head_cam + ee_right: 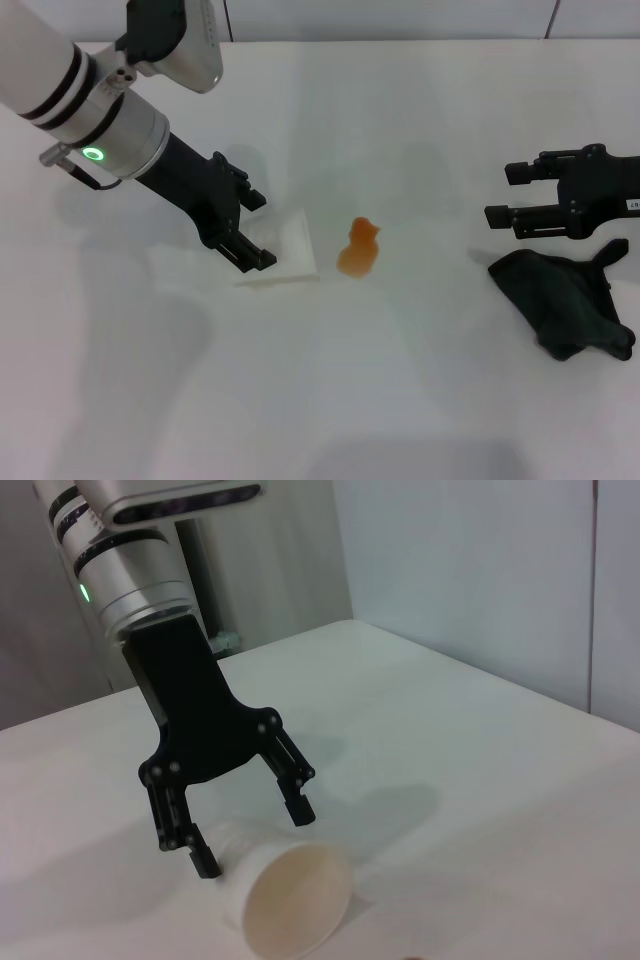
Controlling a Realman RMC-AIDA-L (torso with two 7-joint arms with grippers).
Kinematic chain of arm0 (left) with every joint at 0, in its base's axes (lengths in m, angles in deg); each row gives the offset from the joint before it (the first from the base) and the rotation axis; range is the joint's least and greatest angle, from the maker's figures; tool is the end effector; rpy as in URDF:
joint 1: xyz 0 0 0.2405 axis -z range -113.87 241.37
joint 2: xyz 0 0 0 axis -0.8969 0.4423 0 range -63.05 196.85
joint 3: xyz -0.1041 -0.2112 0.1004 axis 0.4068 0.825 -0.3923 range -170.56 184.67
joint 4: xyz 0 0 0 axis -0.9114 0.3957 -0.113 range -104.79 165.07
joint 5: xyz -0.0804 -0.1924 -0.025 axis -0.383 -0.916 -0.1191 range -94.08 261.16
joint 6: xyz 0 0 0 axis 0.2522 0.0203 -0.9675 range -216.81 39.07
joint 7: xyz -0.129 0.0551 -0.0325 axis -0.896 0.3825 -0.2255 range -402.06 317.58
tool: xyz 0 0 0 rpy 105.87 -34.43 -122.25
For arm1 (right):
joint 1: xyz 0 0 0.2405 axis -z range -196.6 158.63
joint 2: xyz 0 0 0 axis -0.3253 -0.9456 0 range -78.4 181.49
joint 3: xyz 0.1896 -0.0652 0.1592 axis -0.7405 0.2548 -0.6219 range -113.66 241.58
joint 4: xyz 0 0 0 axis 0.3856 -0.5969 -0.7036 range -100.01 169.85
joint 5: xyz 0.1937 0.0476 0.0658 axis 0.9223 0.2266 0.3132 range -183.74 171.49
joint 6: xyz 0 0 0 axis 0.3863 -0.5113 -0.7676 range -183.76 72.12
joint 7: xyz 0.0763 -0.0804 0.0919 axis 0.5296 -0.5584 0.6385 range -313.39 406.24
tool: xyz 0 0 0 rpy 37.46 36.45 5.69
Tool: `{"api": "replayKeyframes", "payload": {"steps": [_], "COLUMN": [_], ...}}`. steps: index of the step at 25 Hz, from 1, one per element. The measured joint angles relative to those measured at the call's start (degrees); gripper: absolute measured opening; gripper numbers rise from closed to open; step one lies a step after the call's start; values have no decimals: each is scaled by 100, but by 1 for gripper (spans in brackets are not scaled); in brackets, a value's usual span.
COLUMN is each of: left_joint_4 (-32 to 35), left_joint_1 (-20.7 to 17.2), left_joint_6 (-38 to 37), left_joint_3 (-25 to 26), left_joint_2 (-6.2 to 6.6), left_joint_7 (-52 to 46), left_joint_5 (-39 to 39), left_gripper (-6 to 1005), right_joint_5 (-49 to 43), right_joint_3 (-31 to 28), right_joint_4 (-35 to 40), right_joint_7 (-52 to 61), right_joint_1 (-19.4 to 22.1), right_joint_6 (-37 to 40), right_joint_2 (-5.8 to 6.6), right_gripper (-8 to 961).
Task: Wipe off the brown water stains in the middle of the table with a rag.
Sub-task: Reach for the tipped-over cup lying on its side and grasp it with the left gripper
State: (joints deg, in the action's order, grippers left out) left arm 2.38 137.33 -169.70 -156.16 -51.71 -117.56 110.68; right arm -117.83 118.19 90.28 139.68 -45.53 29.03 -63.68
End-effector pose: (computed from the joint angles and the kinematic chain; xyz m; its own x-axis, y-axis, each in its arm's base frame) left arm -0.1849 0.4114 -0.0284 0.9595 0.1477 -0.2398 0.1359 -0.9886 -0.0651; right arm 0.2476 0.3499 0.0420 0.8812 -0.3193 -0.3487 -0.4172 -0.8721 -0.2556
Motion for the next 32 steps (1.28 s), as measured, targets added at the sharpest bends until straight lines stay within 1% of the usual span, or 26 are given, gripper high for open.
{"api": "replayKeyframes", "payload": {"steps": [5, 10, 17, 32], "left_joint_4": [4, 197, 264, 280], "left_joint_1": [28, 71, 84, 21], "left_joint_6": [39, 183, 216, 245], "left_joint_3": [1, 0, 0, 0], "left_joint_2": [3, 1, -9, -23], "left_joint_7": [15, 5, -6, -56], "left_joint_5": [-23, -15, -5, 1], "left_gripper": [886, 886, 885, 886], "right_joint_5": [-1, -1, -2, -1], "right_joint_3": [0, 0, 0, 0], "right_joint_4": [-2, 2, 10, 10], "right_joint_7": [-1, -1, -1, -1], "right_joint_1": [0, 0, 0, 0], "right_joint_6": [-3, -10, -12, -22], "right_joint_2": [0, 0, 5, 9], "right_gripper": [708, 707, 708, 708]}}
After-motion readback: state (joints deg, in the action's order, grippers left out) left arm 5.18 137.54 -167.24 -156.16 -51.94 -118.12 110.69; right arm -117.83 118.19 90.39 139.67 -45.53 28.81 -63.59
